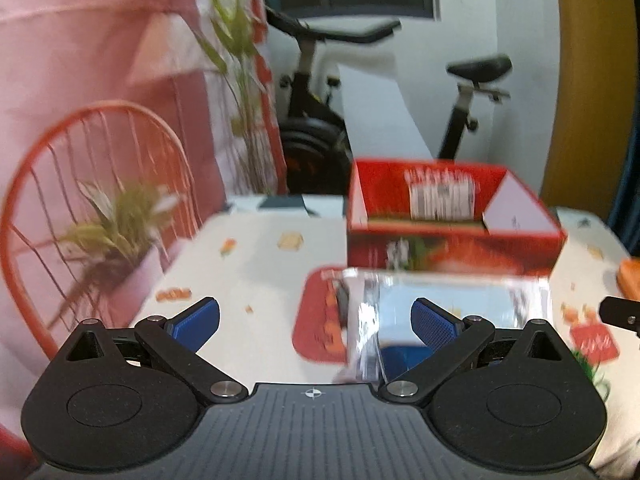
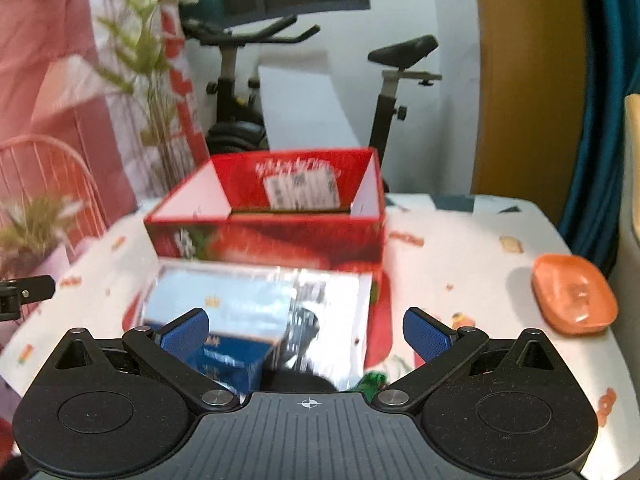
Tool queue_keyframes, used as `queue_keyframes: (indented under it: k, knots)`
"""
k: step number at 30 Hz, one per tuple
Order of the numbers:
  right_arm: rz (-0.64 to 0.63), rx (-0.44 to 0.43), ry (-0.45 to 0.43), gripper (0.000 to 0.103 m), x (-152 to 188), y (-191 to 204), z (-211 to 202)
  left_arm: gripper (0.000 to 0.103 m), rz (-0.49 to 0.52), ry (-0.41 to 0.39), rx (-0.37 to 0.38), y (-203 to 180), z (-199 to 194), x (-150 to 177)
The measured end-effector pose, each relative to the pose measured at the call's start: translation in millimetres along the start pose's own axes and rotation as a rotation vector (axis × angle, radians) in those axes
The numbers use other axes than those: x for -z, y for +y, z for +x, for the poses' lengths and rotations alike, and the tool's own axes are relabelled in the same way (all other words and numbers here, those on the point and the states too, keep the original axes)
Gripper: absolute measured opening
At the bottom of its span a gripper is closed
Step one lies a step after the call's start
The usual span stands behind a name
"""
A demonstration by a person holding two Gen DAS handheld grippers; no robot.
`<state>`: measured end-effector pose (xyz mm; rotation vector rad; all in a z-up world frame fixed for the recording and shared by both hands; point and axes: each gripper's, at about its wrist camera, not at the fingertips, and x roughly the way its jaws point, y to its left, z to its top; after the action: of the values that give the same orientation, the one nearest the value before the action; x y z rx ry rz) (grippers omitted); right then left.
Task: Organize soft objects
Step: 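Lower both tools toward the pile of soft items beside the red box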
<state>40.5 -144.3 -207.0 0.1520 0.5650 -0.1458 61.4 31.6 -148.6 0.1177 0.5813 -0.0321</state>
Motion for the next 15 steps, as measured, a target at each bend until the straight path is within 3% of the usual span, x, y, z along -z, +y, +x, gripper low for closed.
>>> queue_keyframes:
  k: [4,6,8,10,15]
  knots:
    - [0.012,-0.037,0.043,0.1,17.1,5.5,14.0,0.102,0.033,0.041,0.039,-1.5,20.7,27.8]
    - [0.003,-0.041,0.077,0.087,23.8,9.3,20.4,0.1,0.026,0.072,0.077,1.4,29.9,41.1]
    - [-0.007,-0.047,0.108,0.085,35.5,4.6,21.4,0.091,0.011,0.112,0.103,2.7,39.3,50.9]
    - [-0.012,-0.063,0.152,0.083,45.6,5.4,26.8,0.09,-0.006,0.148,0.133,5.2,49.7,60.0]
    - [-0.023,-0.078,0.239,0.067,63.8,6.4,35.4,0.08,-0.016,0.214,0.18,7.0,65.4,79.5]
